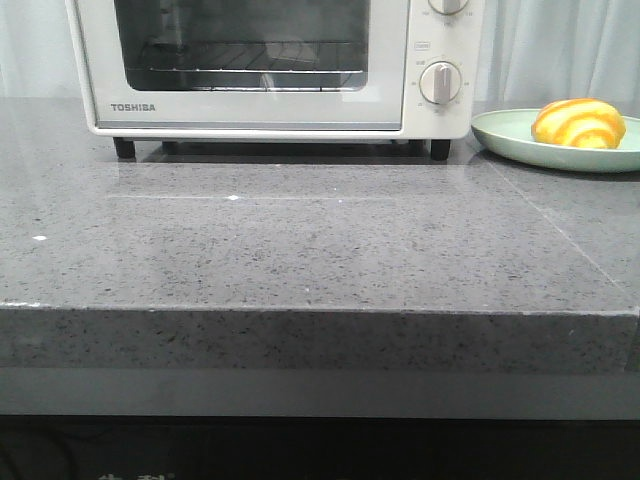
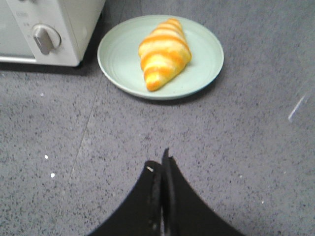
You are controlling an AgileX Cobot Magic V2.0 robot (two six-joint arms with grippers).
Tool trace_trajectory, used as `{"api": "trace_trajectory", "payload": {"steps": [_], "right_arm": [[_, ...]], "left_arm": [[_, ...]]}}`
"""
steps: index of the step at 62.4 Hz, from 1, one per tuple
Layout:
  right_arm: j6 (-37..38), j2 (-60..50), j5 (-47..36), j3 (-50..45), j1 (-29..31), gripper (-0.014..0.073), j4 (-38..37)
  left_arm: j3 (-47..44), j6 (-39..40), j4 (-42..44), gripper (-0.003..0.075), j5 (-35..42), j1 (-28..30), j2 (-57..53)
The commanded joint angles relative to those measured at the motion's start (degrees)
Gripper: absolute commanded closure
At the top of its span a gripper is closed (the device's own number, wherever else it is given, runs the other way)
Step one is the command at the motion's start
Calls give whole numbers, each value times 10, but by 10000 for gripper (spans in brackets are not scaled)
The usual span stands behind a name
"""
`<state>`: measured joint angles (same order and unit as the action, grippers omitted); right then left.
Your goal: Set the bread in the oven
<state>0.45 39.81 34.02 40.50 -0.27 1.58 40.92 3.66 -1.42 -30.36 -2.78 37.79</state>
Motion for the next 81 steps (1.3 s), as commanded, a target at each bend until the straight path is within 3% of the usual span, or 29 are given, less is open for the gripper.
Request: {"api": "trace_trajectory", "payload": {"steps": [1,7,15,18,23,38,56,68,81], "right_arm": [[-4,11,-30,21,4,638,-4],[-4,12,-28,21,4,505,-4],[-4,12,-29,21,4,141,-4],[-4,12,-29,21,4,44,-4],[-4,12,-29,21,4,-34,-4],[-4,12,-29,21,4,-41,1],[-4,12,-29,21,4,-41,4],[-4,12,-29,21,4,-41,4],[-4,12,-29,21,4,-41,5]], "left_arm": [[19,0,0,738,42,1,9],[19,0,0,738,43,1,14],[19,0,0,738,43,1,14],[19,0,0,738,43,1,14],[19,0,-2,738,54,-6,14],[22,-10,-2,738,150,-126,33],[78,-10,-2,738,277,-276,159],[154,-10,-2,738,329,-296,271],[256,-10,0,738,334,-300,377]]}}
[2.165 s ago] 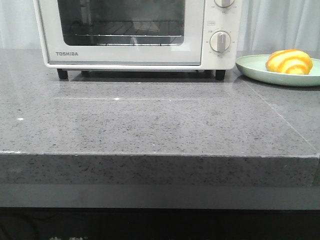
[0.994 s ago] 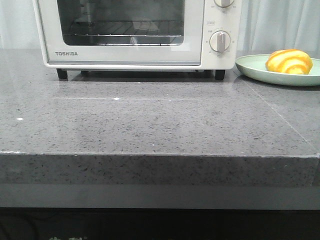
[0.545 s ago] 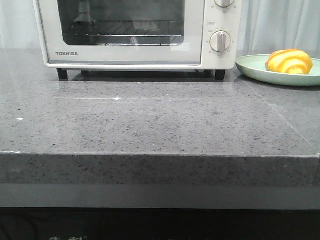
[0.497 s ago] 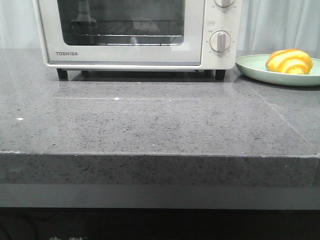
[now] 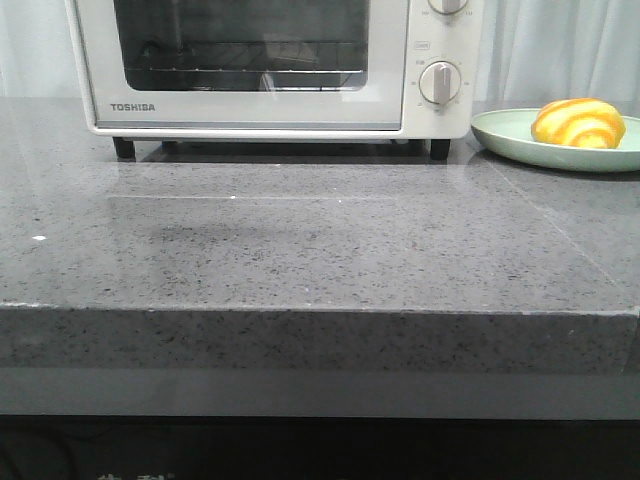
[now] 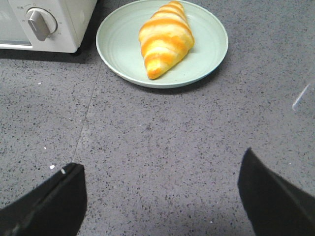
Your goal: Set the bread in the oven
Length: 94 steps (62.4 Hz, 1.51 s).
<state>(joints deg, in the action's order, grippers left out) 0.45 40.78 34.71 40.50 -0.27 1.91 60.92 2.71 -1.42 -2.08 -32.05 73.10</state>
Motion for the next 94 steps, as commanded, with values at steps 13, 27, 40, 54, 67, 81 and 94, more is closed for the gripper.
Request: {"api": "trace_trajectory", "payload": {"steps": [13,27,40,54,67,81,94], "right_arm": [[-4,2,-36,21,4,-41,2],[-4,2,-36,21,4,-41,2],[-4,2,-36,21,4,-41,2],[-4,2,-37,21,4,-41,2],[-4,2,-37,21,4,-41,2],[-4,2,-36,21,4,-41,2],[-4,2,-36,21,4,-41,2]], "left_arm": [[142,0,0,738,51,-16,107],[179,-3,20,738,46,-15,159],[179,-3,64,738,12,-15,172],[179,-3,59,738,-93,-23,163],[179,-3,47,738,-182,-45,129],[145,-3,33,738,-205,-50,102],[68,-3,0,738,-191,-53,58]]}}
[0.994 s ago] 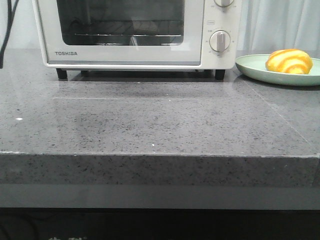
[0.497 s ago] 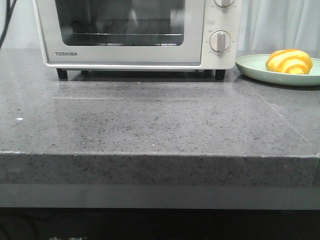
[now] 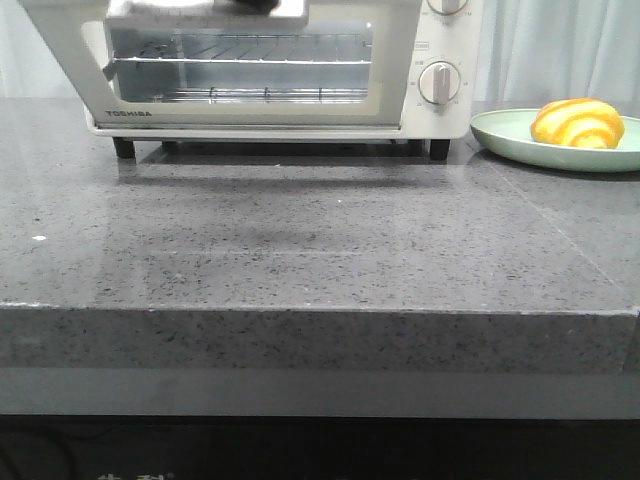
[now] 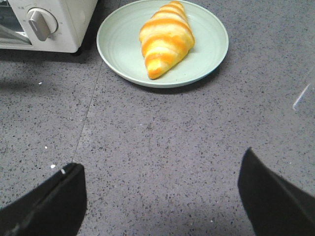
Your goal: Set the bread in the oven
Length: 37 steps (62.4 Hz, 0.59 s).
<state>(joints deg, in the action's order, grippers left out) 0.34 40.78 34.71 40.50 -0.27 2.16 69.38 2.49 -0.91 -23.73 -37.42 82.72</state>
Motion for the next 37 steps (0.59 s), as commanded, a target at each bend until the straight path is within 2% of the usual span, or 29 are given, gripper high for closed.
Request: {"api": "trace_trajectory", "payload": {"steps": [1,13,24,37], "right_arm": [[-3,2,-36,21,4,-41,-1],[-3,2,-35,21,4,-41,-1],[-3,2,-31,21,4,-41,-1],[3,12,-9,21,4,-41,-1]], "left_arm": [[-22,-1,-6,738,28,-1,-43],[-94,-1,-6,738,42,-15,-96],[-118,-1,-6,738,41,-13,-138],[-145,3,-6,738,10,36,-228]]}}
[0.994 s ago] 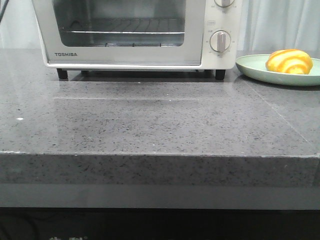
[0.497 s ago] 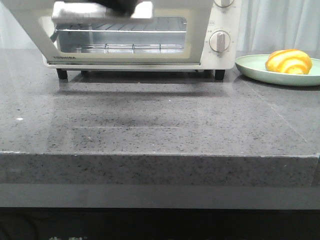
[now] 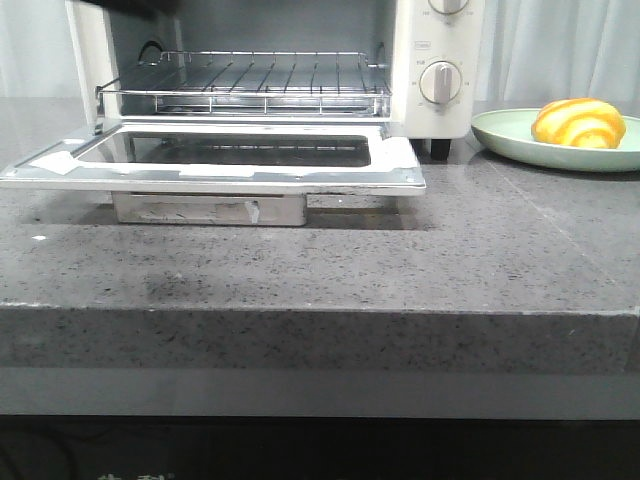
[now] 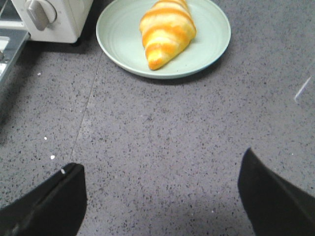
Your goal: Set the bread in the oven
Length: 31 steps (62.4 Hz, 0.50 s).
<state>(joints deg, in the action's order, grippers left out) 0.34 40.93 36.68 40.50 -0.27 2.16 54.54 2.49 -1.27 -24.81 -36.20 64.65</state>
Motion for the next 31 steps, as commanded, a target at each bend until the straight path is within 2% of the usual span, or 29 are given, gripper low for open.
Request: {"api": "trace_trajectory", "payload": {"steps": [1,15,31], "right_arm": [[5,13,-29,21,4,-41,-1],[21,63,-17,55,4,-41,-1],[21,178,17,148,4,-41,16]], "left_arm": [[0,3,-2,738,17,29,-53],[-71,4,-2,738,-17,94,-156],[-121,4,-2,738,-42,105,-252]]}}
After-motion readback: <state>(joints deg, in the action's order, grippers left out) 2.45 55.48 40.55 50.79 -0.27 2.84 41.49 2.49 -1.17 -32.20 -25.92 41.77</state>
